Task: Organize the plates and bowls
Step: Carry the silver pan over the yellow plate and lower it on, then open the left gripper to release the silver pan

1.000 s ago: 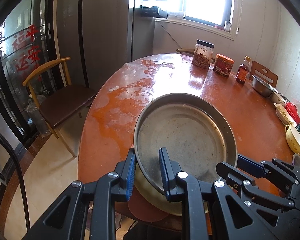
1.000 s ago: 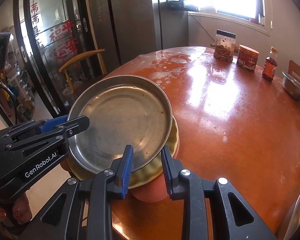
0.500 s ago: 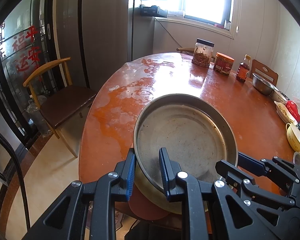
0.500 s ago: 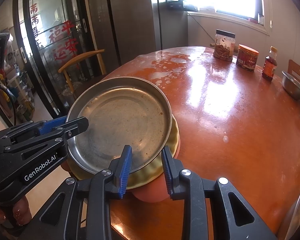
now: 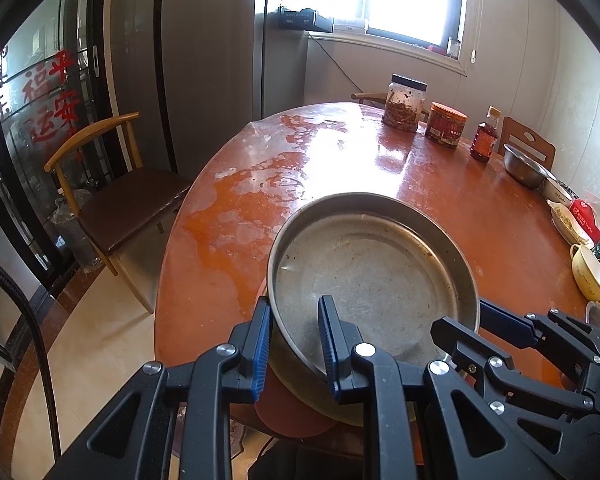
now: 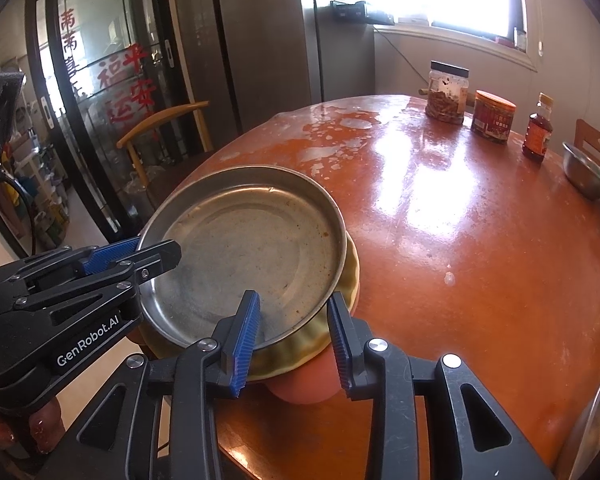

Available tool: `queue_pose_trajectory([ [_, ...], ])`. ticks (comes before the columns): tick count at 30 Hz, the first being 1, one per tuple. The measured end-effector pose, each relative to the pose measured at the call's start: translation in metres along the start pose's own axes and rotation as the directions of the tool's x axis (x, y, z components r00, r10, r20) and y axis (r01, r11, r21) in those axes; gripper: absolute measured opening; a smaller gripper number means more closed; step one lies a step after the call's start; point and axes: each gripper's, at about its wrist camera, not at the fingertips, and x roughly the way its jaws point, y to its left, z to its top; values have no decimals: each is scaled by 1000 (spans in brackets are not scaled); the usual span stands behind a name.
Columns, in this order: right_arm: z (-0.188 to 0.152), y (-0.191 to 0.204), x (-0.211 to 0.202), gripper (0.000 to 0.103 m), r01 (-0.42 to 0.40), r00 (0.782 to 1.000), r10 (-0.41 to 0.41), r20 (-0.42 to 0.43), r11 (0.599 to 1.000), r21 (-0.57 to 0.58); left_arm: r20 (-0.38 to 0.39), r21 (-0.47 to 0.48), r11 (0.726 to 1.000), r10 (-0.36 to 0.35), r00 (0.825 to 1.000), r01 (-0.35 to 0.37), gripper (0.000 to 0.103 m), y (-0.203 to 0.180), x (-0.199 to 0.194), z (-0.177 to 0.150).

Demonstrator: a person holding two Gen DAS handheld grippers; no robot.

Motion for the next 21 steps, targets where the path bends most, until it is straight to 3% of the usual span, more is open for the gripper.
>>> queue_pose_trajectory([
  [21, 0, -8, -17, 56, 17, 999, -18, 34, 999, 31, 28, -2, 1000, -13, 1000, 13, 25, 0, -14, 2],
])
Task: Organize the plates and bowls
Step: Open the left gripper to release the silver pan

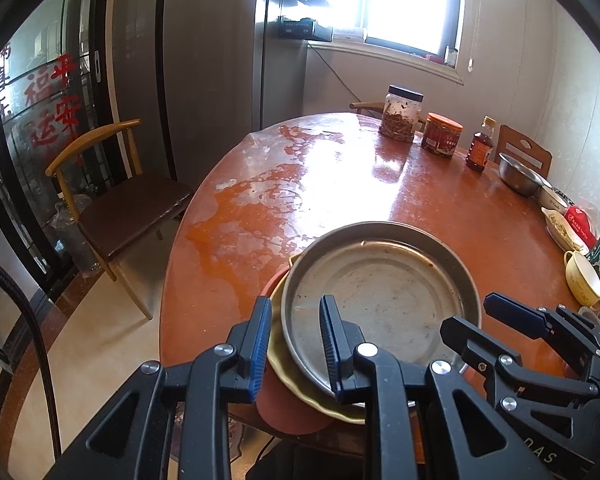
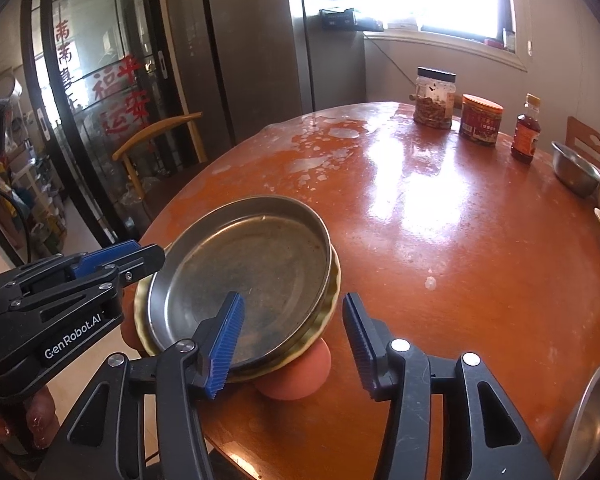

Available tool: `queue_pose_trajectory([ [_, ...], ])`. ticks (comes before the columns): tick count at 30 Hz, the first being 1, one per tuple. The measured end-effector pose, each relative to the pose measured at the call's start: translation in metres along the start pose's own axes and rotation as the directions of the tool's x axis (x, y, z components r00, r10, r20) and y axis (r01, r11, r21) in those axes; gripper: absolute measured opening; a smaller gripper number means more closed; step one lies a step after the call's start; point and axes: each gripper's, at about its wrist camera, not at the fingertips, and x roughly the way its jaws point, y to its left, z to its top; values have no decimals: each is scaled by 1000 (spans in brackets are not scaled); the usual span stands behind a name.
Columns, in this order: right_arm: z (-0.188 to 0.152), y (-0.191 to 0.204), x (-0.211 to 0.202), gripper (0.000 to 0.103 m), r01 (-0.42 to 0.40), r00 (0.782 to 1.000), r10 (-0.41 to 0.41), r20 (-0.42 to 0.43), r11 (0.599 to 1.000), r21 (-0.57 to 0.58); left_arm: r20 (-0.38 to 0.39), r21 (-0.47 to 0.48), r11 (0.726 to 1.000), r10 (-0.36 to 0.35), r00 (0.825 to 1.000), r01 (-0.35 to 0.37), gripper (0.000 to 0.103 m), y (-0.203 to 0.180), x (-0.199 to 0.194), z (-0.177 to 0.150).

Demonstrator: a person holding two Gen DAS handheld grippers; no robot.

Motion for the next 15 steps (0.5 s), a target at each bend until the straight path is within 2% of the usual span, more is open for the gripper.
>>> queue_pose_trajectory([
  [15, 5, -14, -37, 66, -2, 996, -2, 84, 999, 49, 28, 32, 999, -6, 1000, 5, 32, -18, -23, 7],
])
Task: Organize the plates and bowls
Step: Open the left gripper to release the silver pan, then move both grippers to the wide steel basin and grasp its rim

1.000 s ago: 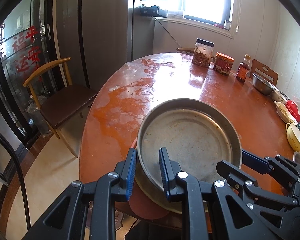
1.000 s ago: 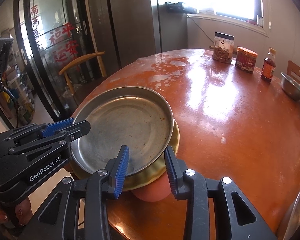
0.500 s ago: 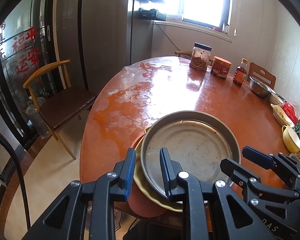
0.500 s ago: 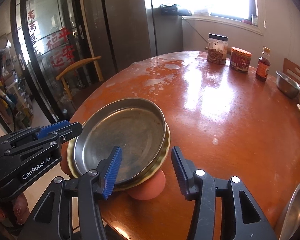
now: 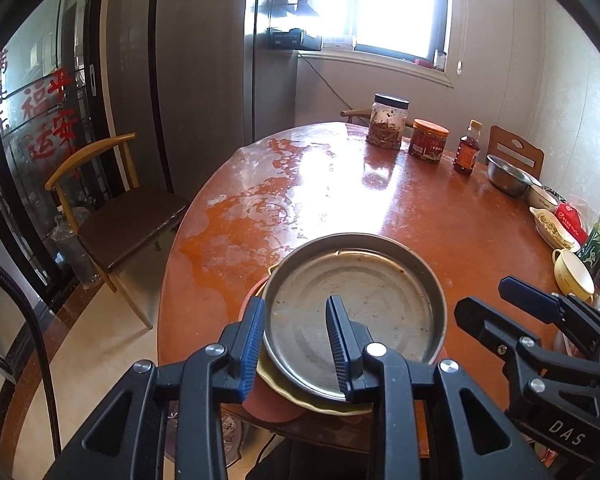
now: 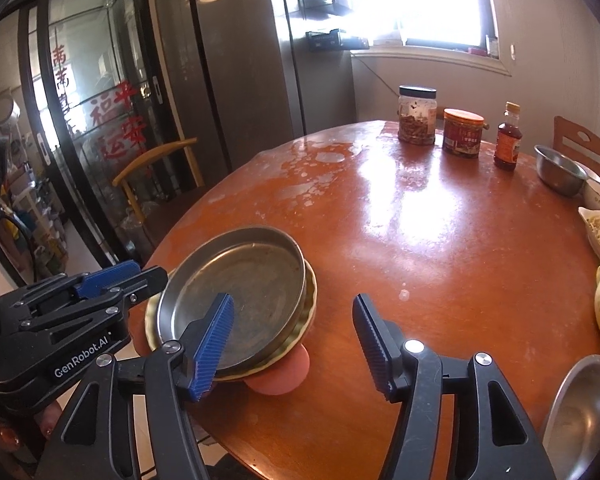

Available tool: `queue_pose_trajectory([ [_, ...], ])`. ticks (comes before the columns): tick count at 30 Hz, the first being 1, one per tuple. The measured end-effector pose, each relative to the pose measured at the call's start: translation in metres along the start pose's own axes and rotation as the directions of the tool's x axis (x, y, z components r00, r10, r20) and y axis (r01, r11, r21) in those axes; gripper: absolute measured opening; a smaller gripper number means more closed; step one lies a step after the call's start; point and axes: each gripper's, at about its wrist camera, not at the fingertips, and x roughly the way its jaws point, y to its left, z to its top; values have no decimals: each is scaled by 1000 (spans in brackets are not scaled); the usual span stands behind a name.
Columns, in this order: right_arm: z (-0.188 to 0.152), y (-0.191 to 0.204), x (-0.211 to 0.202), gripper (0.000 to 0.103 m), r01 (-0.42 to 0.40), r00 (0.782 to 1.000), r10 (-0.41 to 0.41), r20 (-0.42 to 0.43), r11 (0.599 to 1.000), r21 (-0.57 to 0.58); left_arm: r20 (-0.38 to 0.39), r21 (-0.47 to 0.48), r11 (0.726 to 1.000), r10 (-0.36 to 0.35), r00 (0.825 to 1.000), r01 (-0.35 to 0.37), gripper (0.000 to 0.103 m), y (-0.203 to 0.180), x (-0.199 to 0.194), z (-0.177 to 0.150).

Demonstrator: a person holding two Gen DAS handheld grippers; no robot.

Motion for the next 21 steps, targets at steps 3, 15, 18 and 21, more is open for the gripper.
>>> queue_pose_trajectory([
  [3, 0, -3, -11, 68, 7, 1000, -8, 19, 1000, 9, 7, 9, 1000, -1, 1000, 1, 39, -5, -6, 1],
  [15, -4, -37, -63, 72, 33, 994, -39, 98, 998, 60, 37, 64, 997, -54, 998, 52, 51, -44, -33, 3],
  [18, -7, -48, -80, 73, 47, 991, -57, 121, 996, 81, 44, 76, 994, -88, 995, 85, 55, -56, -40, 2],
  [21, -12, -59, -99, 73, 67, 986, -81, 147, 993, 100, 45, 90, 989, -119, 992, 115, 55, -70, -45, 0],
])
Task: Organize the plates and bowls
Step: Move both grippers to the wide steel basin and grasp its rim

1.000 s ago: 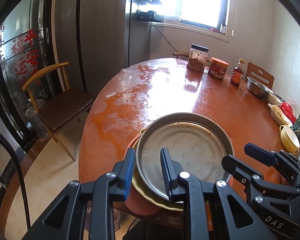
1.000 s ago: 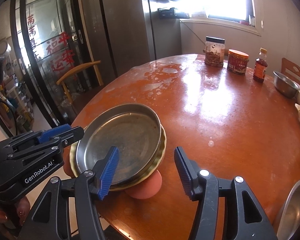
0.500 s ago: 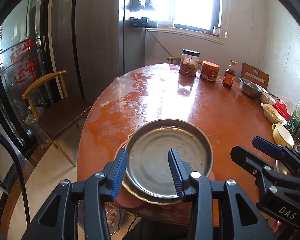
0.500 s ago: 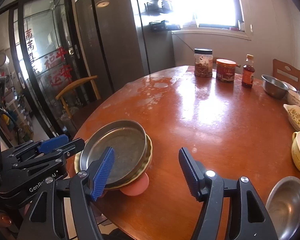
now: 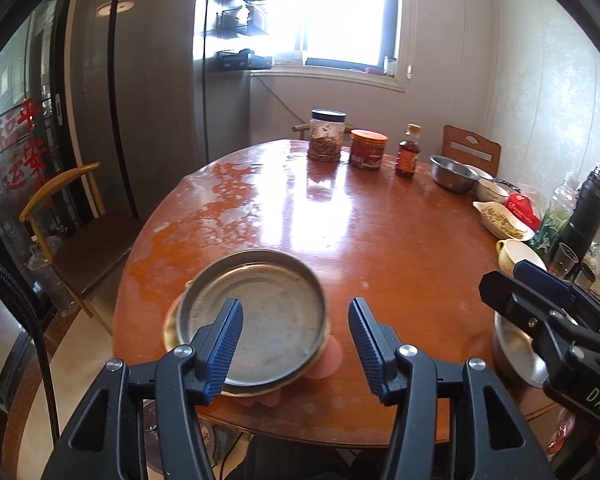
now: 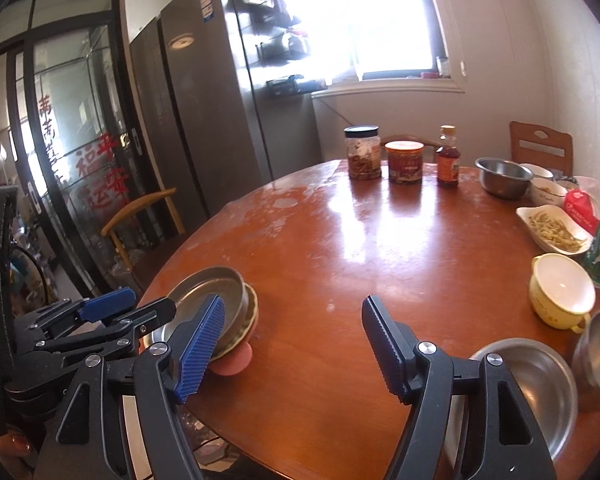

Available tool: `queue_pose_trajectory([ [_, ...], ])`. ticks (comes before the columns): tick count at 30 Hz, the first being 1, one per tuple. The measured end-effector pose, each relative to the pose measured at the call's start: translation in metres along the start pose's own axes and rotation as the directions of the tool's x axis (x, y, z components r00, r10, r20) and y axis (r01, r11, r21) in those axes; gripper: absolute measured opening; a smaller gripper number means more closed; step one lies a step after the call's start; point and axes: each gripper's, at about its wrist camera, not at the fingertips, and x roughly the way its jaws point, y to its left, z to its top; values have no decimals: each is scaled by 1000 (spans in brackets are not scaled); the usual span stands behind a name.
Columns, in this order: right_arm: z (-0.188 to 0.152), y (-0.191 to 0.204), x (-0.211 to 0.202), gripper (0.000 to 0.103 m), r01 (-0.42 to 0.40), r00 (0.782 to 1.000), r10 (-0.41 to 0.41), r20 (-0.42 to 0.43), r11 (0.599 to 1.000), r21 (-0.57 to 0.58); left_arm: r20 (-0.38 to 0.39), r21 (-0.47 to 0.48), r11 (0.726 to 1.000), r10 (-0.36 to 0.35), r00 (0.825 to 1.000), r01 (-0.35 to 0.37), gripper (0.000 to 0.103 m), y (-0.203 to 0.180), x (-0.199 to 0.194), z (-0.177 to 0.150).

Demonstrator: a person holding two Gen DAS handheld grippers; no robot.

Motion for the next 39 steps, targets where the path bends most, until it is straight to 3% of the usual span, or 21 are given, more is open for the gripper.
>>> queue_pose_trajectory([
  [8, -15, -38, -49, 74, 125, 990, -127, 57, 991, 37, -14, 22, 993, -116, 993, 116, 55, -40, -2, 1],
  [20, -48, -119, -96, 74, 244, 967, -254, 33, 952, 185, -63, 71, 975, -208, 976, 213, 55, -105, 6, -5],
  [29, -76, -162, -110, 74, 281, 958, -286, -19, 922, 266, -115, 102, 957, -260, 959, 272, 55, -149, 19, -15],
  [39, -94, -187, -99, 74, 279, 960, -269, -77, 909, 310, -177, 132, 949, -262, 949, 287, 56, -179, 42, -25],
])
